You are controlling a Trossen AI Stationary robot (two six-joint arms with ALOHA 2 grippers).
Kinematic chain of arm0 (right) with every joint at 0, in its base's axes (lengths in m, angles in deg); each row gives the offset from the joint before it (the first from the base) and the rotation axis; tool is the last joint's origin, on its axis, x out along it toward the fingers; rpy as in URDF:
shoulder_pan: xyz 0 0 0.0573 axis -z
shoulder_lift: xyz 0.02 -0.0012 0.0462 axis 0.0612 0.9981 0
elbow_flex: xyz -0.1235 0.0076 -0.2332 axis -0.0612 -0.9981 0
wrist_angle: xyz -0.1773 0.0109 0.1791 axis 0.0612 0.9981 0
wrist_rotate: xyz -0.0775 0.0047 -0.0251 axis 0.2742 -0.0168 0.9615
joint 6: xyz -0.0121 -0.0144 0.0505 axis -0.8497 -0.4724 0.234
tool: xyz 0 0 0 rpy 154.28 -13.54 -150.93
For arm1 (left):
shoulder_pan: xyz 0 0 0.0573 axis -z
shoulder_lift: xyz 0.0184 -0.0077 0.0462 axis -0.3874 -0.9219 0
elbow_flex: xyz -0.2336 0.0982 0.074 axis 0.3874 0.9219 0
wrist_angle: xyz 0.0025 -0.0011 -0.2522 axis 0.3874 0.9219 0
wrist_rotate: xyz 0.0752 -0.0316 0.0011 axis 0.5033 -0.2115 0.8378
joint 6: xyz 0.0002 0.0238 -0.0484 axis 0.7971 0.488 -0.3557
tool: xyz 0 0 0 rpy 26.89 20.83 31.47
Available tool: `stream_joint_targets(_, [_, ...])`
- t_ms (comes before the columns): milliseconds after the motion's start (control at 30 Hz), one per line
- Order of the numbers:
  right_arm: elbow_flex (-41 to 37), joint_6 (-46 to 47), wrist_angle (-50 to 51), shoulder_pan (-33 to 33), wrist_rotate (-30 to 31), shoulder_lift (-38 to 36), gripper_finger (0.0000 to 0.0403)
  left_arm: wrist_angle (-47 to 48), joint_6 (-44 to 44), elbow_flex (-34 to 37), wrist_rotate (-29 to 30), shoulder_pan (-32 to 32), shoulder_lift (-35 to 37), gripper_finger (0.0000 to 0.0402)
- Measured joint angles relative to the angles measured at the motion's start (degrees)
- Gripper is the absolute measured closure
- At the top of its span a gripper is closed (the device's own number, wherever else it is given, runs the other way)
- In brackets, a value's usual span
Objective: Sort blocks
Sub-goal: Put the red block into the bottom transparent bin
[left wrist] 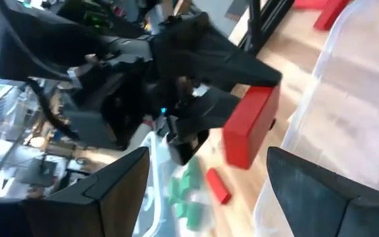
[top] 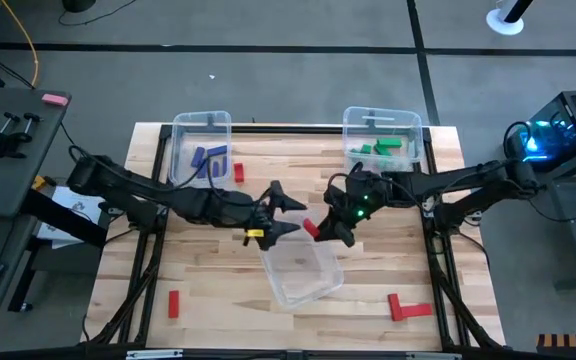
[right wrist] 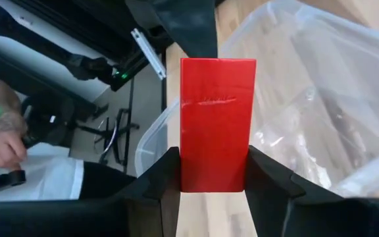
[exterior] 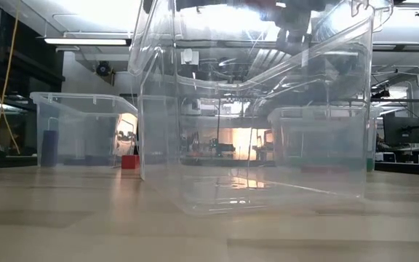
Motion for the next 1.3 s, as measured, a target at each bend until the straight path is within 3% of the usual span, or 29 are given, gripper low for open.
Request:
stream_joint_targets(200, [2.5,-0.7,-0.1,-0.8,0.0,0.8,0.0276,2.9,-4.8,-0.8,-6.5,0.1,-0.9,0.0108])
stream_joint_targets(400, [6.5,-3.9,5.9,-0.8,0.4,2.9,0.0276,2.6,-7.3,-0.8,-6.7,0.1,-0.9,0.0108])
stream_joint_targets(467, [7.9,-4.3,7.4,-1.1,0.2,4.2,0.0276,5.7,-6.2,-0.8,-1.8,0.3,-0.1,0.0108])
stream_joint_targets(600, [9.1,-4.3,9.3,-2.2,0.7,7.3,0.0276,8.7,-6.3,-0.7,14.0,0.5,4.3,0.0108])
stream_joint_targets(733, [10.5,-5.1,8.8,-3.3,5.3,10.4,0.0261,15.7,-21.0,-0.8,20.0,0.4,13.0,0.0108])
stream_joint_targets(833, [12.0,-8.5,9.0,-4.1,9.4,12.5,0.0197,23.1,-37.6,-0.8,20.4,0.5,20.0,0.0108])
stream_joint_targets(1000, [16.9,-16.2,10.2,-4.2,8.2,14.8,0.0101,31.0,-61.9,0.5,20.4,0.6,29.4,0.0108])
stream_joint_targets(1100, [21.6,-19.1,16.5,-3.7,8.0,14.8,0.0081,31.2,-71.9,2.6,20.4,1.1,33.1,0.0108])
stream_joint_targets(1300, [33.0,-18.8,43.0,-6.0,13.2,14.2,0.0083,27.4,-78.1,8.1,20.3,3.0,34.6,0.0108])
